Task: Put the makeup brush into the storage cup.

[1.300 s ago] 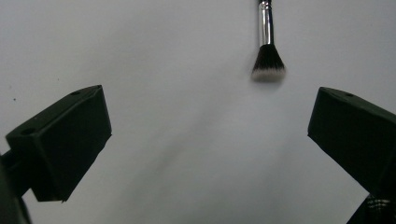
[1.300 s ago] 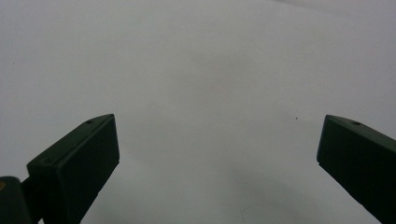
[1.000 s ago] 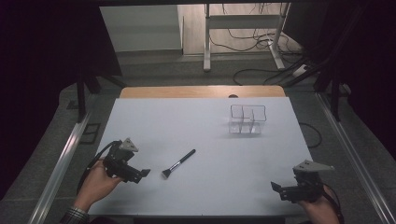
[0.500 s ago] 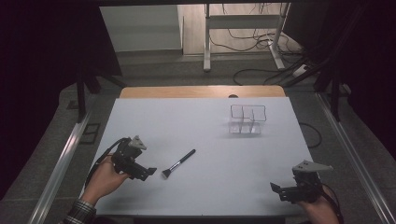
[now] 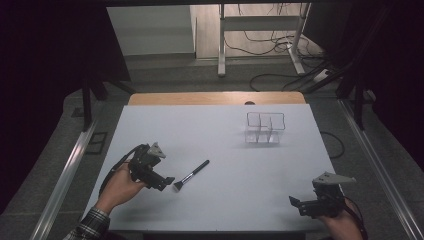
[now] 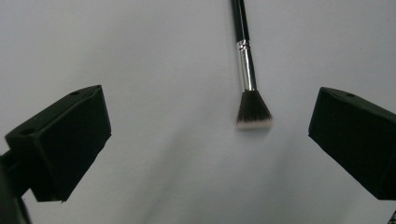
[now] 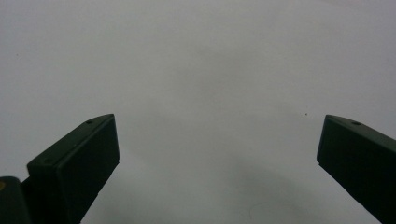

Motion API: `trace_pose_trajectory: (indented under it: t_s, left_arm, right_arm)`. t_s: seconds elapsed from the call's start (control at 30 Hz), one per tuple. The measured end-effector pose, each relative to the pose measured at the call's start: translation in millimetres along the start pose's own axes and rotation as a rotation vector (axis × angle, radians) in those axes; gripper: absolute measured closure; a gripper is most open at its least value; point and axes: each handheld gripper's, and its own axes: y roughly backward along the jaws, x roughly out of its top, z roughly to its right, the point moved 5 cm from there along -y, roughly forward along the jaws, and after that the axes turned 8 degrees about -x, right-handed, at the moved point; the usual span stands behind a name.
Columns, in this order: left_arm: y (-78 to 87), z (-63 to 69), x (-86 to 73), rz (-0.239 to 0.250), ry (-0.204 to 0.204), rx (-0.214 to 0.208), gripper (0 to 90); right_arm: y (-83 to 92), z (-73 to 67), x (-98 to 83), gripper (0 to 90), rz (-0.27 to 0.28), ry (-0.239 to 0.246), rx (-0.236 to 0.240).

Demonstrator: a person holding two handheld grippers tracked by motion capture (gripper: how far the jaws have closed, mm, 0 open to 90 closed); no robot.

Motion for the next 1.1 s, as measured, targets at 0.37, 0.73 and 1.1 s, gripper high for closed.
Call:
trace_pose_trajectory:
  t_s: [0.37, 0.73, 1.1]
  left_arm:
    - [-9.4, 1.4, 6.7, -0.032, -0.011, -0.017, 0.0]
    - [-16.7, 3.5, 19.4, -0.048, -0.039, -0.015, 0.0]
    - [-24.6, 4.4, 30.1, -0.079, -0.057, -0.020, 0.0]
  right_arm:
    - [-0.1, -0.4, -0.1, 0.0, -0.002, 0.006, 0.001]
    - [-0.7, -0.9, -0.6, 0.0, -0.007, 0.008, 0.002]
    - [-1.0, -1.4, -0.6, 0.0, -0.007, 0.010, 0.004]
